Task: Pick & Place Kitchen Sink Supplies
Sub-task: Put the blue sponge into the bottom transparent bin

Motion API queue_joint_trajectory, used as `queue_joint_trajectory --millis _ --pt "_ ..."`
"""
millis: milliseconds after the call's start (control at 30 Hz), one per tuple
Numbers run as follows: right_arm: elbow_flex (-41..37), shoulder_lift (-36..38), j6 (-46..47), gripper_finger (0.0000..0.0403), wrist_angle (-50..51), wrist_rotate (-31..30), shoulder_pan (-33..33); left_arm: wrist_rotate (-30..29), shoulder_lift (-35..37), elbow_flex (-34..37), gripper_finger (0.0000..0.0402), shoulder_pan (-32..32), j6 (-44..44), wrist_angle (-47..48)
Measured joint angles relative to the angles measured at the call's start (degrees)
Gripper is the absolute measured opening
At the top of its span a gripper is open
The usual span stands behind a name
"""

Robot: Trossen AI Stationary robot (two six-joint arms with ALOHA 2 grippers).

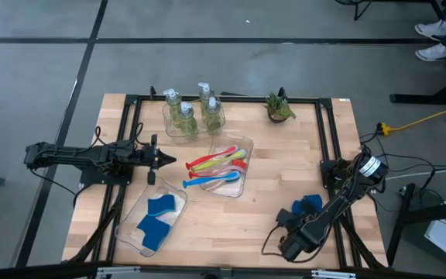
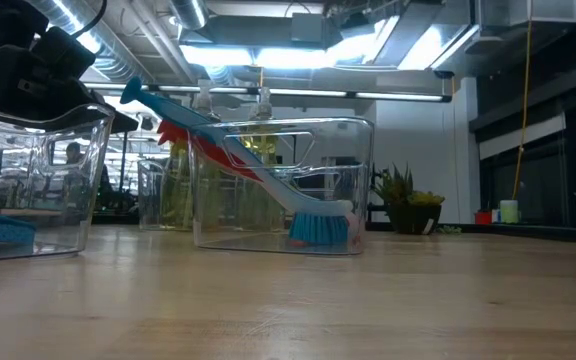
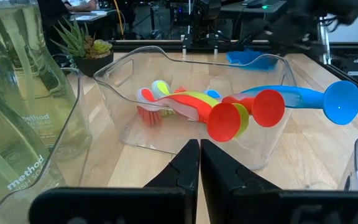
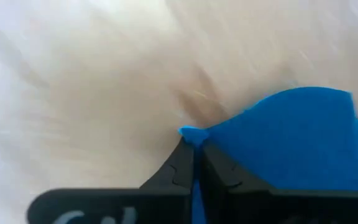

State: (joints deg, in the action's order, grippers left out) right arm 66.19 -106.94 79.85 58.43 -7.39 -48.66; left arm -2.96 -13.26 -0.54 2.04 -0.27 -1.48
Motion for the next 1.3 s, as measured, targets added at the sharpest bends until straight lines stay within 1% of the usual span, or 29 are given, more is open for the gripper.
queue_joint_trajectory --millis 167,267,367,467,567,667,733,833,1033,1233,1300 --pt "5.9 0.0 -6.8 0.0007 -2.0 -4.4 0.4 0.0 0.0 0.0 0.0012 0.0 0.0 0.0" --pt "9.4 0.0 -11.9 0.0007 -4.1 -5.2 1.6 0.0 0.0 0.0 0.0012 0.0 0.0 0.0" --pt "12.5 0.0 -19.2 0.0007 -9.5 -5.4 3.2 0.0 0.0 0.0 0.001 0.0 0.0 0.0" --pt "13.8 0.0 -31.0 0.0007 -19.5 -5.4 5.2 0.0 0.0 0.0 0.0008 0.0 0.0 0.0" --pt "14.6 0.0 -45.2 0.0007 -30.7 -2.4 7.1 0.0 0.0 0.0 0.001 0.0 0.0 0.0" --pt "14.7 0.0 -57.9 0.0007 -40.7 3.2 9.0 0.0 0.0 0.0 0.0012 0.0 0.0 0.0" --pt "14.7 0.0 -65.4 0.0007 -45.8 7.2 10.1 0.0 0.0 0.0 0.0013 0.0 0.0 0.0" --pt "14.7 0.0 -74.4 0.0007 -50.6 11.9 11.9 0.0 0.0 0.0 0.0011 0.0 0.0 0.0" --pt "14.7 0.0 -87.3 0.0007 -59.2 20.3 16.3 0.0 0.0 0.0 0.0009 0.0 0.0 0.0" --pt "14.7 0.1 -94.0 0.0008 -69.1 21.4 20.2 0.0 0.0 0.0 0.0013 0.0 0.0 0.0" --pt "14.7 -0.3 -95.2 0.0011 -73.3 23.3 21.6 0.0 0.0 0.0 0.0012 0.0 0.0 0.0"
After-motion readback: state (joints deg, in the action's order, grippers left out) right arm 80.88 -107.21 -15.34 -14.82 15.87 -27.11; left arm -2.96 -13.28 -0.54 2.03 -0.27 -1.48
